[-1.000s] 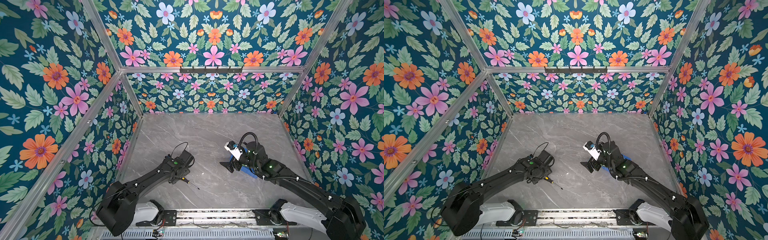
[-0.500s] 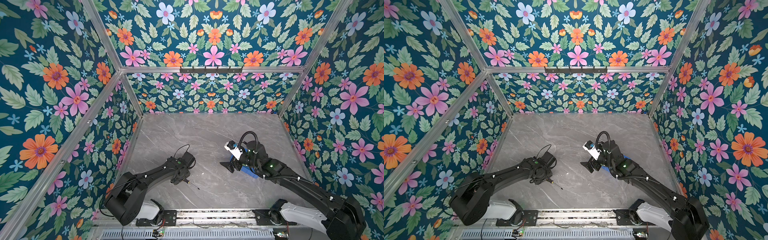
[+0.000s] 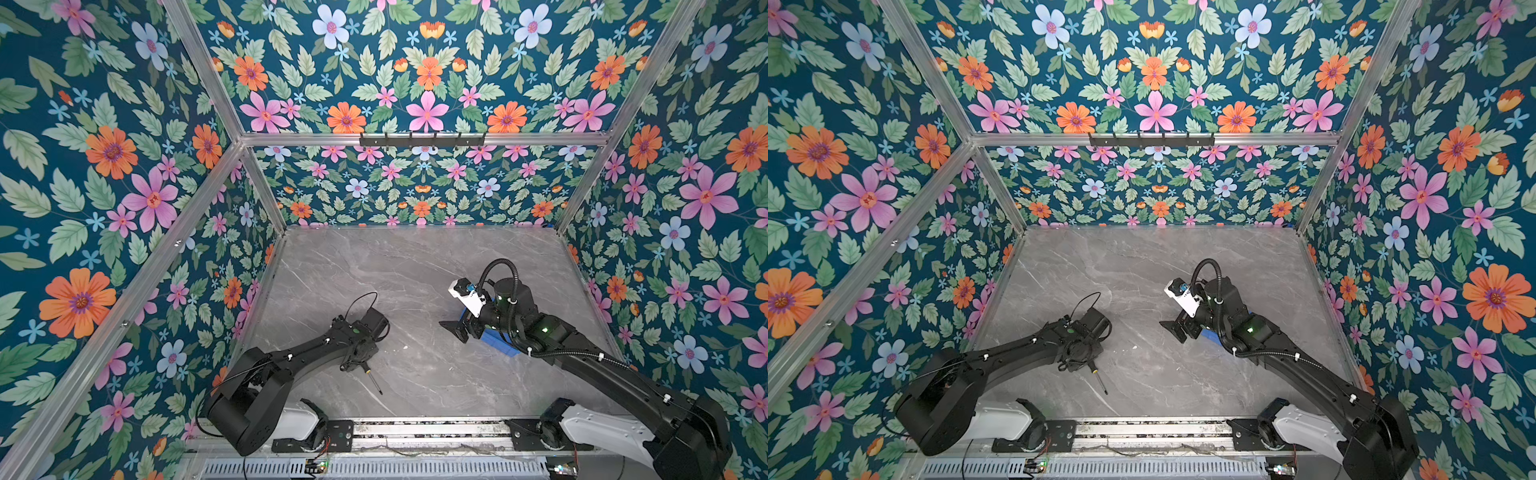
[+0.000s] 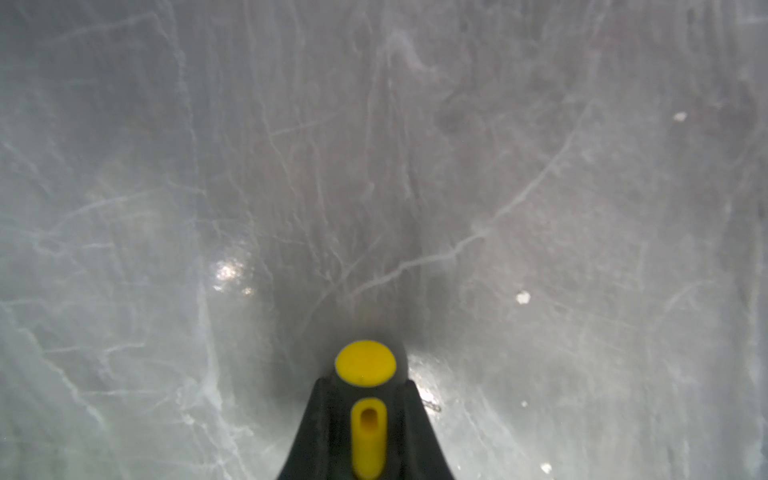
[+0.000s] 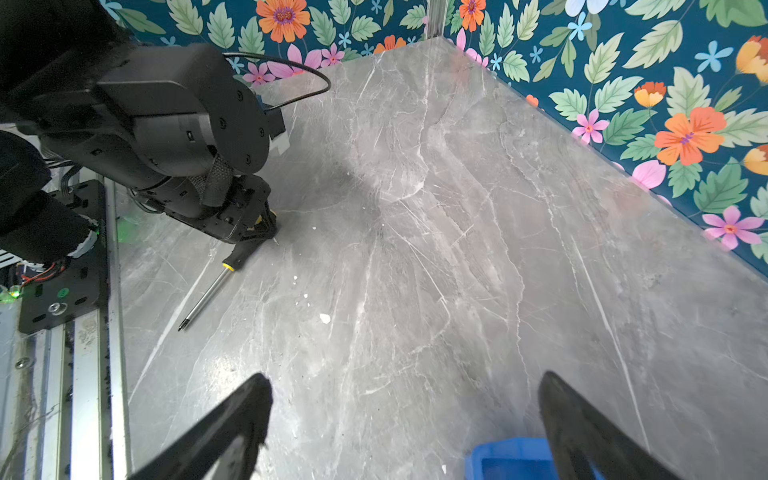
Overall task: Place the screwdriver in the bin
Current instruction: 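Lift the screwdriver with the left gripper toward the right gripper while the right gripper approaches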
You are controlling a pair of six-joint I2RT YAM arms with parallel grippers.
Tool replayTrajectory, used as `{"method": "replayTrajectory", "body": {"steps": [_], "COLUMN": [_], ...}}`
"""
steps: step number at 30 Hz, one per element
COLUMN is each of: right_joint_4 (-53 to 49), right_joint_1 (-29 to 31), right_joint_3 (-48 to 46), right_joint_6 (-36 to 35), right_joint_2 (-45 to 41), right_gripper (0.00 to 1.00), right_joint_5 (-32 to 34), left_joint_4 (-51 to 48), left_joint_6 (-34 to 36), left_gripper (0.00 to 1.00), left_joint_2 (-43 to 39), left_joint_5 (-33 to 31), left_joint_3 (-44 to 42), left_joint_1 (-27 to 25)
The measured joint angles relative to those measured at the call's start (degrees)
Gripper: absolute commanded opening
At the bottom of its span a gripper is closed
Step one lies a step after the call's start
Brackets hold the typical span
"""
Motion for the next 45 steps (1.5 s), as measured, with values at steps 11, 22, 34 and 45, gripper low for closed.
{"method": "replayTrajectory", "body": {"steps": [11,22,34,45], "right_joint_4": [1.60,10.29,21.86,27.41], "right_joint_1": [0.00,-0.02,-0.04,-0.02], "right_joint_3": [2.16,5.20,7.48,14.86], "right_joint_6": [9.14,22.25,32.92,37.88], "right_joint_2": [2.78,7.43,15.82,24.87], "right_gripper": [0.99,0.99,0.82,0.46], "right_joint_5": [0.02,-3.02,-7.80,-15.50], "left_joint_4": [-2.54,6.75,22.34,33.90], "left_joint_6": [5.55,17.40,22.45,22.16], "left_gripper": [0.05,0.05,0.05,0.03], "left_joint_2": [-4.61,-7.50,-8.13,-8.15], "left_joint_5": [-4.50,-7.63,-7.34,-5.64], "left_joint_3": [11.78,21.09,21.81,20.74], "left_joint_1": [0.13,0.76,0.92,0.92]}}
